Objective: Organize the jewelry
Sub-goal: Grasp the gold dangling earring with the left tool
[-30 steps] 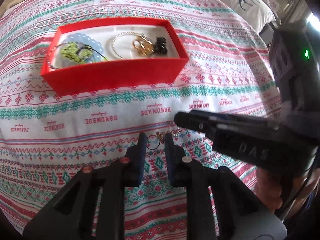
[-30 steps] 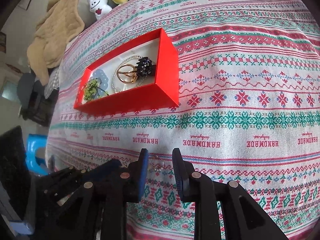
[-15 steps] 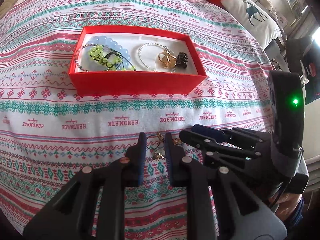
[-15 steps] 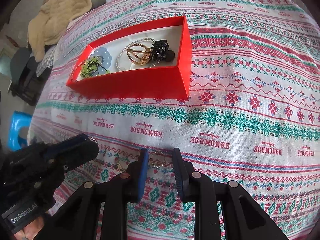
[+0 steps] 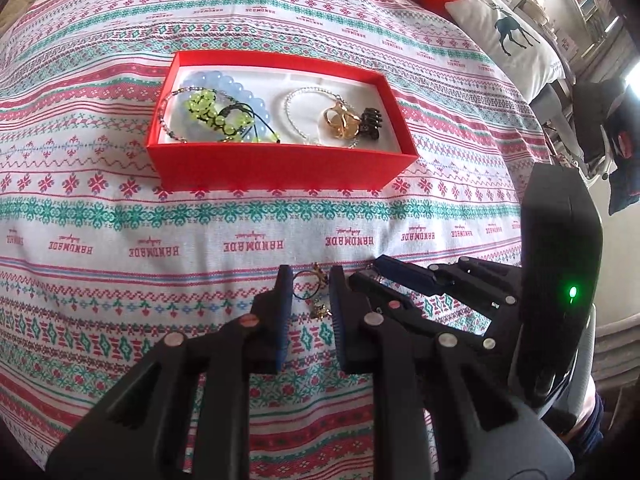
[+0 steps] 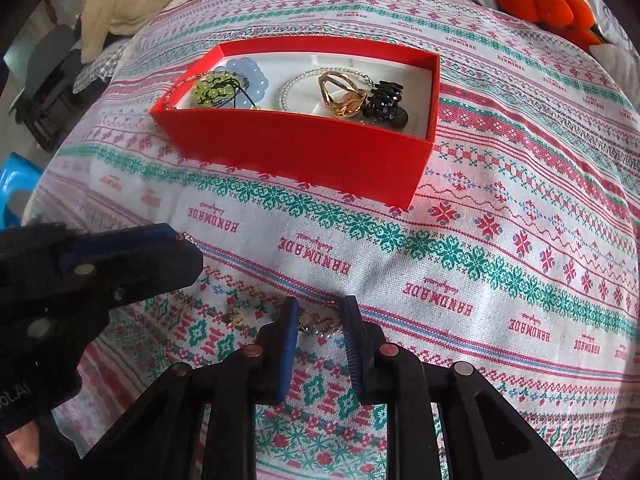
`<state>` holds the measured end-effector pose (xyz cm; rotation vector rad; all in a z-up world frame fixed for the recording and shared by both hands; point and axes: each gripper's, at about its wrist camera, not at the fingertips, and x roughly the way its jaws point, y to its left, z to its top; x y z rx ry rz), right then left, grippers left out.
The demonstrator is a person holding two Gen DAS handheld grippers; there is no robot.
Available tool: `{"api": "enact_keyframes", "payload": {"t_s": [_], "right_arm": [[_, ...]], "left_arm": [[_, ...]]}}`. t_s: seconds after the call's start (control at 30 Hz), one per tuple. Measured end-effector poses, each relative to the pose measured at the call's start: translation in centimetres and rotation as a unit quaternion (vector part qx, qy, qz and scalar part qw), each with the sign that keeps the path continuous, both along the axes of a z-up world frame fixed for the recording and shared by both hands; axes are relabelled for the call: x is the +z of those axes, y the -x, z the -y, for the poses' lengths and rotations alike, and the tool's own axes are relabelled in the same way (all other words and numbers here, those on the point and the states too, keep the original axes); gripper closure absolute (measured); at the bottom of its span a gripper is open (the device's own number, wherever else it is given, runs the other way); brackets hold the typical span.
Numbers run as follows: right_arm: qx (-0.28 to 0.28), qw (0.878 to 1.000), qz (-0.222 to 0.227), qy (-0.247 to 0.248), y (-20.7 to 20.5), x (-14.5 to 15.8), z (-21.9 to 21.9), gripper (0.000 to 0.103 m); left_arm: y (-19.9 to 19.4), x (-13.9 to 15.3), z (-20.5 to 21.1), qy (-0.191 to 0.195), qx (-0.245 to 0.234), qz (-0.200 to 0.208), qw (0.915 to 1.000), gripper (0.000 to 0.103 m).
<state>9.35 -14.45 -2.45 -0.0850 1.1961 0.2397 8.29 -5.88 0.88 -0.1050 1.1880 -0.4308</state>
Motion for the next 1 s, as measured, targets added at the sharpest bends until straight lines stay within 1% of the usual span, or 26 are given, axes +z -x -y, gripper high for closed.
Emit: {"api": "enact_keyframes", "payload": {"t_s": [0.13,0.17,0.2,0.43,0.6,0.77,0.87,1.0], "right_arm": [[-0.002,1.0,0.001,-0.006,0.0,0.0,0.2,0.083],[-0.004,1.0,0.0,-0.012,0.1,0.0,0.1,0.093],[-0.006,1.0,-0.001,-0.017,0.3,0.2,0.8,0.095],[-0.023,0.999,0.0,-0.042,-0.1,0.9,2.3,0.095],[-0.032,0.998,0.011,-0.06,0.0,1.8,3.4,0.095],[-0.026,0.996,-0.01,-0.082,-0.1,1.2,3.4,0.094],[-0.021,0.997,-0.005,-0.078,0.0,1.2,2.7,0.094],[-0.016,0.998,-0.01,-0.067,0.1,0.8,2.3,0.094]], "left_arm": [[0.1,0.1,-0.1,0.001,0.001,0.0,1.0,0.083],[0.1,0.2,-0.2,0.001,0.002,0.001,1.0,0.083],[0.1,0.2,-0.3,0.001,0.003,0.001,1.0,0.083],[0.0,0.5,-0.8,0.005,0.006,0.002,1.0,0.083],[0.0,0.7,-0.7,0.008,0.003,0.004,1.0,0.083],[0.0,0.8,-0.9,0.008,0.003,0.004,1.0,0.083],[-0.1,0.9,-0.9,0.008,0.004,0.004,1.0,0.083],[0.0,0.9,-0.9,0.008,0.003,0.005,1.0,0.083]]}}
